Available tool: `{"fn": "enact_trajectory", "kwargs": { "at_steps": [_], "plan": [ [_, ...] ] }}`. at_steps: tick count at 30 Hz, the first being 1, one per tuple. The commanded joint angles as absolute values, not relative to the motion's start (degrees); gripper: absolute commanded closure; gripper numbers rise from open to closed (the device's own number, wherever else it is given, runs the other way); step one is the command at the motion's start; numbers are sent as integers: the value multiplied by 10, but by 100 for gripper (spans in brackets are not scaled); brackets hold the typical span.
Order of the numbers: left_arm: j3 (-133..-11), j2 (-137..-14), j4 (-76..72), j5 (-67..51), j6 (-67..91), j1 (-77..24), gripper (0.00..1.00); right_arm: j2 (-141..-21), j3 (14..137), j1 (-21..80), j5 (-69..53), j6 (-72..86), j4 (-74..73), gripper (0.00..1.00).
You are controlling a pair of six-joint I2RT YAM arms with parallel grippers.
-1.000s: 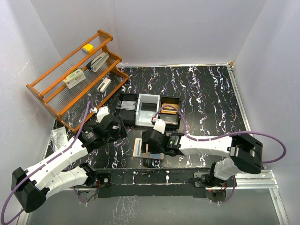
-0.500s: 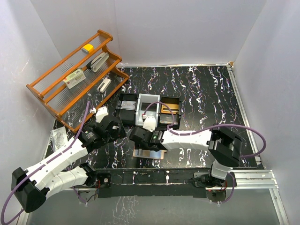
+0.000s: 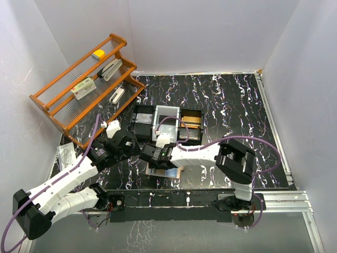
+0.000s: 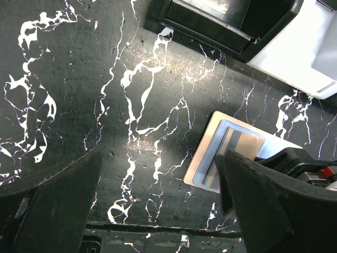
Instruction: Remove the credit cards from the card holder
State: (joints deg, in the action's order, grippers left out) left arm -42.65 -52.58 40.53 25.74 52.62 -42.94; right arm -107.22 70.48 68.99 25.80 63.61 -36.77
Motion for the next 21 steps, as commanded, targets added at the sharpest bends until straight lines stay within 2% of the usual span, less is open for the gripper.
{"fn": "enact_trajectory", "kwargs": {
  "at_steps": [1,6,14,16,19,21],
  "plan": [
    [-445,-520,413,268,525,-427,1,-1086,653,689,250,648,-392,49],
    [-440,-518,403,261,525,-427,1,-1034,608,681,228,636,-326,61],
    [-438,-536,388,235,516,-427,1,-970,543,649,166,615,-237,66],
    [-439,-541,391,232,520,-427,1,-958,552,645,174,611,-252,62],
    [-440,-536,405,246,545,-427,1,-945,588,644,198,579,-279,49],
    [-438,-524,411,259,556,-427,1,-954,629,644,214,567,-317,46]
  ]
}}
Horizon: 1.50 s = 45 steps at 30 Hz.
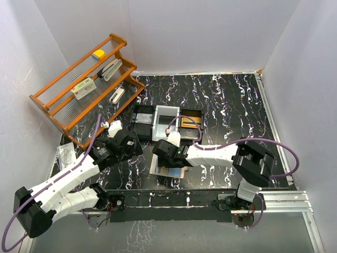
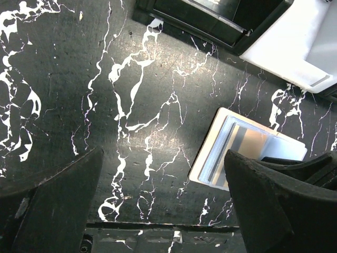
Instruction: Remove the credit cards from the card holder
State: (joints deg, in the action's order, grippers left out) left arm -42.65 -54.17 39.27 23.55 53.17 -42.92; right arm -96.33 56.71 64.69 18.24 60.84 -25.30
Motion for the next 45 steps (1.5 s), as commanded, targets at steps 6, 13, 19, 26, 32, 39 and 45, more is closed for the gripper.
{"fn": "enact_trajectory", "kwargs": {
  "at_steps": [6,13,19,26,32,39,45],
  "plan": [
    [-436,-474,435,302,577,-427,1,-993,707,644,242,565,-373,38],
    [-436,-459,439,302,575,-427,1,-1054,717,644,234,602,-400,36],
    [-431,-478,430,287,574,-427,1,-1075,689,644,243,632,-417,36],
    [-441,-503,409,273,552,-427,1,-1059,641,645,221,627,-367,37],
    [-435,-506,399,256,547,-428,1,-1015,612,637,185,612,-306,38],
    [-438,-514,389,246,539,-427,1,-1004,612,624,163,601,-290,47],
    [-427,-510,381,229,534,-427,1,-980,611,624,145,594,-275,50]
  ]
}}
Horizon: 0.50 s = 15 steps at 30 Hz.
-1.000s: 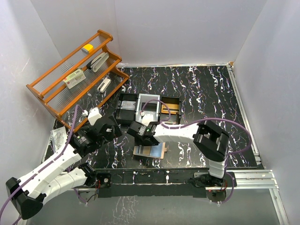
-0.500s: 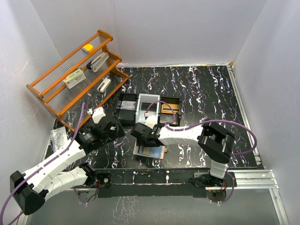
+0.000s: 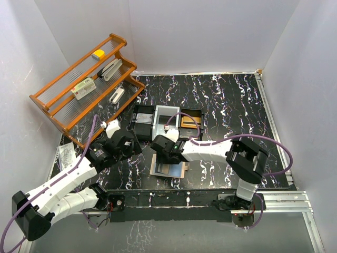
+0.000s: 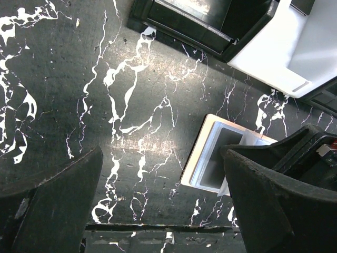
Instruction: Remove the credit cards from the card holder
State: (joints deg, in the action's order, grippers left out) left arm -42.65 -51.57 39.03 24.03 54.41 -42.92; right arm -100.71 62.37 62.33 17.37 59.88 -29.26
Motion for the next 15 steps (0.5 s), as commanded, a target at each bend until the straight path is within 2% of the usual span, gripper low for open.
{"fn": "enact_trajectory", "kwargs": {
  "at_steps": [1,7,15],
  "plan": [
    [-423,-508,377,220,530,-427,2,-973,609,623,141,594,-272,50],
    [-378,-510,287,111,499,-427,12,-933,569,612,125,605,-226,50],
    [-279,-534,78,-130,472,-428,23,-913,518,593,89,615,-175,50]
  ]
}}
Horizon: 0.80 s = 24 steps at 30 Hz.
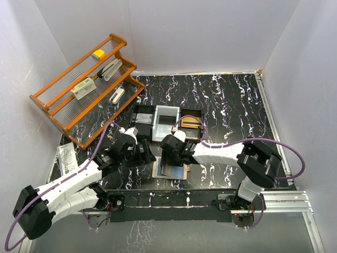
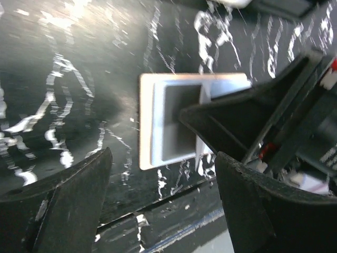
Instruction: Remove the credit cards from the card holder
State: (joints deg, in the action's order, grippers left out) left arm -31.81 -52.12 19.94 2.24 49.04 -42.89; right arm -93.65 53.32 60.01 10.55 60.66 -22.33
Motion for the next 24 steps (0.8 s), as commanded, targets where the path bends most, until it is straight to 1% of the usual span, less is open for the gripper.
{"fn": "enact_trajectory", "kwargs": {
  "at_steps": [1,5,16,24],
  "plan": [
    [-268,-540,52,-152,471,-427,24,-912,516,592,87,615,-171,50],
    [-243,-567,-4,-208,459,-427,27,-912,507,587,81,616,-164,50],
    [-223,-627,-100,-279,442,-428,39,-903,487,577,67,619,-144,50],
    [-215,-664,-122,-285,441,-428,54,-899,484,574,58,619,-138,50]
  ]
}}
